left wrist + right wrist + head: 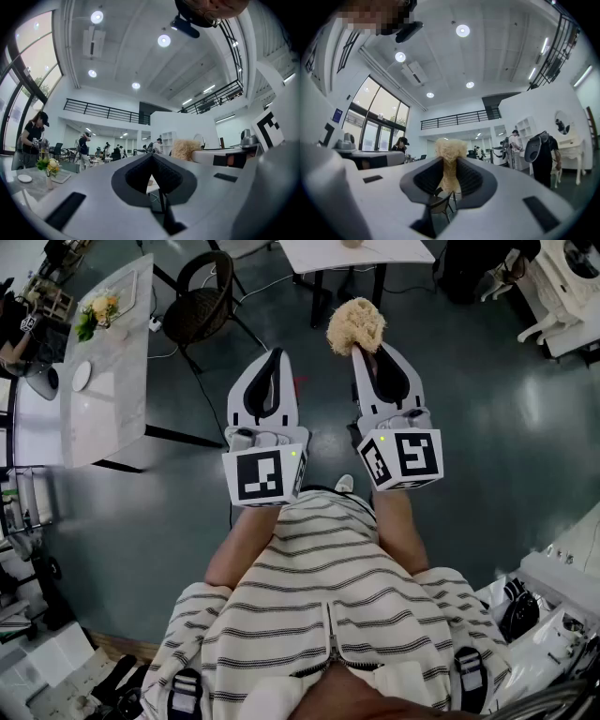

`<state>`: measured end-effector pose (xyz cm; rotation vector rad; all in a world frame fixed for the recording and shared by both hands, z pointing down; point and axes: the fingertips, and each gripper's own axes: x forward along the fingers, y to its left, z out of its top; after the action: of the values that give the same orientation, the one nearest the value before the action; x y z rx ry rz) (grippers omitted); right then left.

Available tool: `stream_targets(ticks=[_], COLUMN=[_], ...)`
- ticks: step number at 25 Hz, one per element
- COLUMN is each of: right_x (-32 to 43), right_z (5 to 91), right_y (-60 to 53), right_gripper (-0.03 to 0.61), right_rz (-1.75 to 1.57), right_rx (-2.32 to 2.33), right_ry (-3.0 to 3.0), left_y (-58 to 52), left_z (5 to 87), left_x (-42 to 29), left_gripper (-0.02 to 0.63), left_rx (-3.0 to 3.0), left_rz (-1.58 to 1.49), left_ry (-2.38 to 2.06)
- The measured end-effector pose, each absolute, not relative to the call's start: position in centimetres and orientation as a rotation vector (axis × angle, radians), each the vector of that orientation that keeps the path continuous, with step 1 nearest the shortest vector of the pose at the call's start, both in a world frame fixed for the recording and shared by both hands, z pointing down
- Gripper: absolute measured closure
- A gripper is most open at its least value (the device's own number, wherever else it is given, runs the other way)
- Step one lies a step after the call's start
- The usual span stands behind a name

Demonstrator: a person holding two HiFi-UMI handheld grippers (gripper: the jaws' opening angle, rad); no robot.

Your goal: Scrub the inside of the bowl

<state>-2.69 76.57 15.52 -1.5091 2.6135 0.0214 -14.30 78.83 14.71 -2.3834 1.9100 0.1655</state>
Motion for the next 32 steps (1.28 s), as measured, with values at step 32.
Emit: stream_targets(ticks=[32], right_x=[11.1], right_z=[17.5], right_y=[73.1], right_gripper=[0.492], right_rz=[0.008], right_rx=[-1.448], right_ry=[2.641], left_y=[75.4], left_z=[16.1], left_x=[-0.5], left_gripper=[0.611], left_rx=[-2.331], left_rz=[0.119], left_ry=[1.934])
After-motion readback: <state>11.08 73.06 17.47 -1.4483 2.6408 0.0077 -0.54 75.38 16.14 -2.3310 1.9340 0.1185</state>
